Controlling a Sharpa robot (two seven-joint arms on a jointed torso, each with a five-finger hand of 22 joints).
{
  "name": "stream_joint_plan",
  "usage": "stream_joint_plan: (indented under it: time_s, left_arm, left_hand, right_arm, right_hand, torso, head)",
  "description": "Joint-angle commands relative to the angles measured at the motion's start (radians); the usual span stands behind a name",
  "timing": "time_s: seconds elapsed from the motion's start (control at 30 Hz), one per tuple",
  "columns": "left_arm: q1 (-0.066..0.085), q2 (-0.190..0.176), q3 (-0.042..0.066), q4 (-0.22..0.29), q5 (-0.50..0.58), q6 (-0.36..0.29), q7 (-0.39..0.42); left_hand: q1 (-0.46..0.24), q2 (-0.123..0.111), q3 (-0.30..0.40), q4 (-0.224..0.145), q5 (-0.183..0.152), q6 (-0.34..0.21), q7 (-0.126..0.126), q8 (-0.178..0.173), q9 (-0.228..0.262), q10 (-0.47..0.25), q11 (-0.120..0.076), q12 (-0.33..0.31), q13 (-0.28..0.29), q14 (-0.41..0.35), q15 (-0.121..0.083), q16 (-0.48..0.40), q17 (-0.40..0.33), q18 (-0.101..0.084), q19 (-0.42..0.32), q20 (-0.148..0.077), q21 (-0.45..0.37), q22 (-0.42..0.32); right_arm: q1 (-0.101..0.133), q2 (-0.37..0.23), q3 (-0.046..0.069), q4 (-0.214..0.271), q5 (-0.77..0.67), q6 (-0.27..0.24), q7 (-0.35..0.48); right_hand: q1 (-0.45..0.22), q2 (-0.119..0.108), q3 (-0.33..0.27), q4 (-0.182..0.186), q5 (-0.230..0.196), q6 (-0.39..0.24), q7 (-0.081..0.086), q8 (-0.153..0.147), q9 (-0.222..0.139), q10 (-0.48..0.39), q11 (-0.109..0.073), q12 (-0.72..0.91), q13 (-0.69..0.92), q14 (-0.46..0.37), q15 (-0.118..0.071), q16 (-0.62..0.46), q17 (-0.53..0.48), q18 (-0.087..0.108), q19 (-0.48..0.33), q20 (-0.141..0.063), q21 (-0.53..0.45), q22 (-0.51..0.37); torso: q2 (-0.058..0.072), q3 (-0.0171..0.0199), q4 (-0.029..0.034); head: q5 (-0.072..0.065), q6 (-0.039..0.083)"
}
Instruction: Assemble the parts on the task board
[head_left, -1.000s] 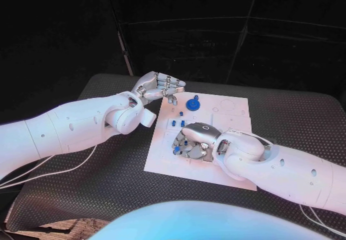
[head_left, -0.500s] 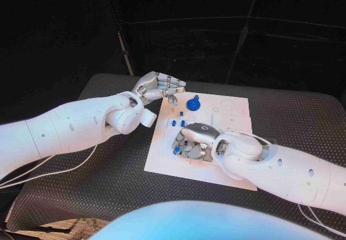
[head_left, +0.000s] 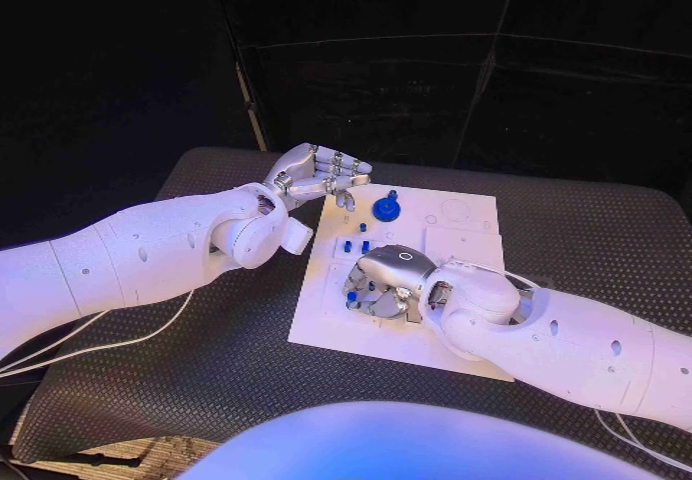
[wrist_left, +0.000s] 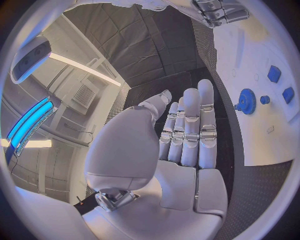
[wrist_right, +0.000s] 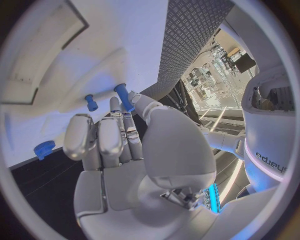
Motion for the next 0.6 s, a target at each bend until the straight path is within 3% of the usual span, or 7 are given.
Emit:
stream_joint_plan:
  time_s: [0.03,0.5,0.6]
  left_arm:
    - [0.001,0.000,0.001,0.002,0.005,0.012,0.001]
    - [0.001,0.001,0.001,0.000,0.005,0.016,-0.001]
    - [0.001,0.000,0.001,0.000,0.005,0.016,-0.001]
  left_hand:
    - [0.001,0.009,-0.005,-0.001,0.003,-0.004,0.005,-0.004,-0.002,-0.006,0.001,-0.005,0.001,-0.006,-0.001,-0.005,-0.002,0.020,-0.002,0.007,-0.005,-0.001]
    - [0.001,0.009,-0.005,-0.001,0.003,-0.004,0.005,-0.004,-0.002,-0.006,0.001,-0.005,0.001,-0.006,-0.001,-0.005,-0.002,0.020,-0.002,0.007,-0.005,-0.001]
    - [0.001,0.009,-0.005,-0.001,0.003,-0.004,0.005,-0.004,-0.002,-0.006,0.001,-0.005,0.001,-0.006,-0.001,-0.005,-0.002,0.020,-0.002,0.007,-0.005,-0.001]
  right_arm:
    - [-0.001,0.000,-0.003,-0.001,-0.032,-0.011,-0.018]
    - [-0.001,-0.005,-0.004,0.015,-0.034,-0.067,0.019]
    - [-0.002,-0.013,-0.004,0.023,-0.034,-0.098,0.029]
  right_hand:
    - [-0.008,-0.010,-0.002,-0.004,0.000,-0.016,0.002,-0.008,-0.005,-0.032,0.007,-0.017,-0.001,0.009,0.013,-0.009,-0.009,-0.013,-0.009,0.006,-0.007,-0.009]
    - [-0.018,-0.044,-0.027,-0.015,0.006,-0.049,-0.003,-0.018,-0.004,-0.123,0.021,-0.033,0.002,-0.007,0.025,-0.040,-0.058,0.002,-0.054,0.020,-0.048,-0.071]
    - [-0.023,-0.052,-0.049,-0.016,0.014,-0.094,-0.002,-0.022,-0.007,-0.155,0.026,-0.024,0.004,-0.011,0.030,-0.047,-0.070,0.008,-0.073,0.024,-0.068,-0.098]
  torso:
    - [0.000,-0.0001,-0.0003]
    - [0.000,0.0007,-0.0003]
    - [0.000,0.0005,-0.0009]
  head:
    - [0.000,0.000]
    - [-0.001,0.000]
    - [-0.001,0.000]
